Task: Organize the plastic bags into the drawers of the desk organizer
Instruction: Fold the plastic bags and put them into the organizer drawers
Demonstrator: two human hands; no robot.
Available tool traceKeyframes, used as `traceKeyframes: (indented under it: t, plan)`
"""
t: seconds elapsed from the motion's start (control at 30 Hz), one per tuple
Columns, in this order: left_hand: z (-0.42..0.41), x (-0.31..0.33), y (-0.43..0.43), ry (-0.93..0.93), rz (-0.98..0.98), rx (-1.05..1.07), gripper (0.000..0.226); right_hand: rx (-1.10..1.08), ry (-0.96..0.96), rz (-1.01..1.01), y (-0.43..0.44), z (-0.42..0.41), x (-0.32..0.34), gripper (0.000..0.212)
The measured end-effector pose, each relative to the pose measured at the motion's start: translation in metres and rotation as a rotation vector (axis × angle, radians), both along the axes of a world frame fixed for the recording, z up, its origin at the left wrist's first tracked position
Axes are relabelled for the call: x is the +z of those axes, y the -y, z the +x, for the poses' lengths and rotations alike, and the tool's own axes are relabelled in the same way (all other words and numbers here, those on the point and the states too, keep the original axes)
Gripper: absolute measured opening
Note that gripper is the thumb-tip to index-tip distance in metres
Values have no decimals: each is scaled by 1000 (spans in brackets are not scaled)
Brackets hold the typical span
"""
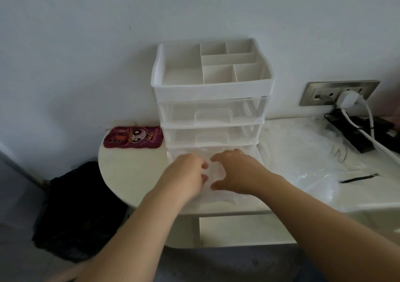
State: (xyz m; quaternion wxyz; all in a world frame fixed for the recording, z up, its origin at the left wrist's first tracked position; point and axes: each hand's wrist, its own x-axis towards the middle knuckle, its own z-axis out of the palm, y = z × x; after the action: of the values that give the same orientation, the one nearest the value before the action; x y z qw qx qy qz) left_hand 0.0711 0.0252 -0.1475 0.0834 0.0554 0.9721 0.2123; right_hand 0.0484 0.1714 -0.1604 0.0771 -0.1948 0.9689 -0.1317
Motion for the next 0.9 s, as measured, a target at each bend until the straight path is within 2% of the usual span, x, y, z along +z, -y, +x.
traceKeyframes:
  t: [0.1, 0.23, 0.47, 0.63, 0.7, 0.77, 0.9]
  plan:
    - [-10, -12, 1, 132, -86, -39, 47, -3, -80, 70, -2, -2, 1, 72]
    - [-21, -17, 0, 211, -105, -44, 56, 23, 30, 189, -9, -7, -1, 74]
    - [-25, -27, -2, 202, -204, -65, 66, 91, 190, 289, -8, -22, -5, 79]
    - [-24, -22, -4, 248, -248, -50, 83, 109, 141, 219, -15, -16, 11, 71]
    - [-24, -18, -5, 276, -263, -57, 79, 111, 94, 174, -24, -9, 22, 62]
    - [-22, -13, -3, 263, -248, -88, 66, 101, 52, 101, -35, -3, 37, 44]
    - [-7, -3, 3, 121, -119, -88, 53, -34, 12, -45, -69, 12, 56, 9]
